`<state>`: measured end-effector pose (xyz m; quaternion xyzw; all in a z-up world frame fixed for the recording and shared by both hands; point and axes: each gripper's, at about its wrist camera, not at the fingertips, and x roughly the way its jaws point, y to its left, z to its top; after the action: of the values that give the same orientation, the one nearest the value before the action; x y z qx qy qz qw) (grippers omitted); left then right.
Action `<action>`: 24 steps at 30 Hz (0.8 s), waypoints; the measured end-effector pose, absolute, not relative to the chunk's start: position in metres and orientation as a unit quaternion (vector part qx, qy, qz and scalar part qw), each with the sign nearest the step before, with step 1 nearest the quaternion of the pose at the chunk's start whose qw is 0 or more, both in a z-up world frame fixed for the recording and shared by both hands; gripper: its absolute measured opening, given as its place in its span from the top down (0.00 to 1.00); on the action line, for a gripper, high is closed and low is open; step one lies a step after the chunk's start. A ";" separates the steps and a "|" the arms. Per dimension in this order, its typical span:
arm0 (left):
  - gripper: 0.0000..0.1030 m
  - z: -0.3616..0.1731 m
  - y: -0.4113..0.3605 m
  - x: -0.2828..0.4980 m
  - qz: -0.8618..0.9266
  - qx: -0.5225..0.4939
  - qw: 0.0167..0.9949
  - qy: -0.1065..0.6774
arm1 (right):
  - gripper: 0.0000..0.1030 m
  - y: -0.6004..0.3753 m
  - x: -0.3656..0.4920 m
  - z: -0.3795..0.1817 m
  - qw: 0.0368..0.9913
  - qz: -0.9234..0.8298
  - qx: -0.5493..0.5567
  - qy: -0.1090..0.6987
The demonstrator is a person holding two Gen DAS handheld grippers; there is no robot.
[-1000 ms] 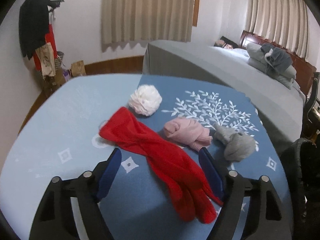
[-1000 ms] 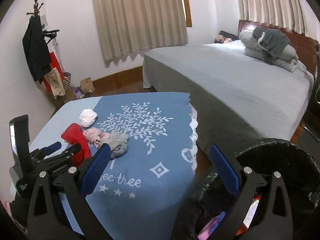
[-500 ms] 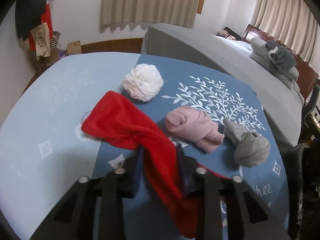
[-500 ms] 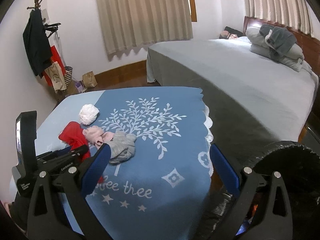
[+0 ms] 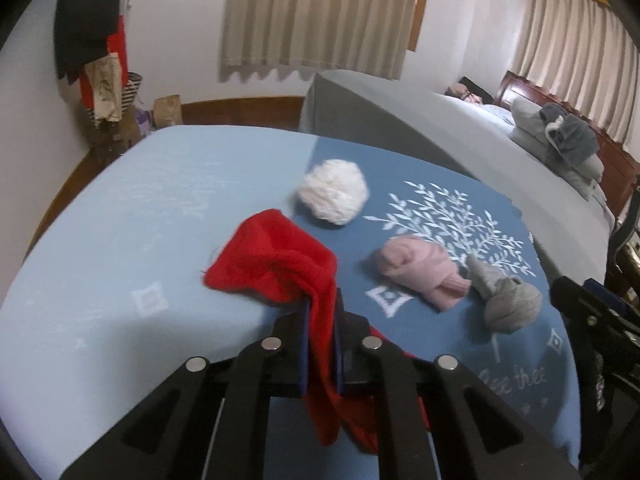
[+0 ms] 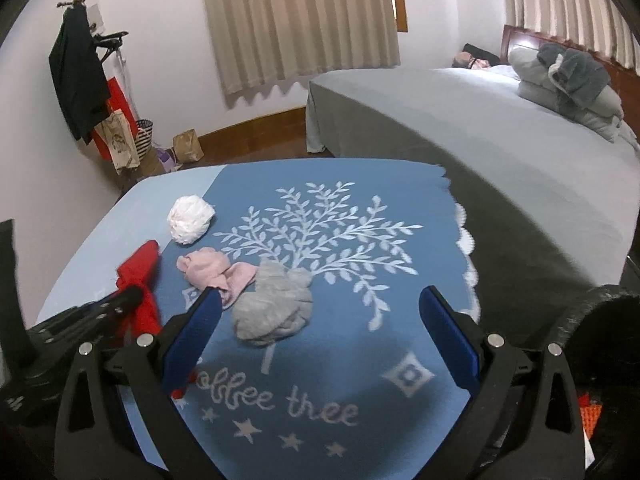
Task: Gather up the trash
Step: 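Grasp the grey sock with the right gripper and lift it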
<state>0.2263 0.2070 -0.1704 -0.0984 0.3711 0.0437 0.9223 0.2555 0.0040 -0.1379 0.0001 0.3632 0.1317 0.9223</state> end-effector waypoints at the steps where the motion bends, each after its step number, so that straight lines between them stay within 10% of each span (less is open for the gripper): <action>1: 0.91 -0.170 0.211 0.224 0.048 -0.099 0.922 0.370 | 0.07 0.007 0.257 -0.140 0.921 0.133 -0.003 0.365; 6: 0.91 -0.171 0.221 0.221 0.056 -0.093 0.923 0.368 | 0.08 0.022 0.265 -0.154 0.915 0.137 -0.018 0.380; 16: 0.91 -0.174 0.222 0.221 0.054 -0.090 0.922 0.371 | 0.50 0.036 0.275 -0.169 0.895 0.169 -0.029 0.412; 24: 0.91 -0.170 0.219 0.216 0.057 -0.088 0.926 0.362 | 0.55 0.031 0.267 -0.161 0.897 0.173 -0.016 0.407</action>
<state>0.2157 0.2186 -0.1698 -0.0883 0.3620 0.0566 0.9263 0.2672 0.0315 -0.1613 -0.0160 0.4066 0.1733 0.8969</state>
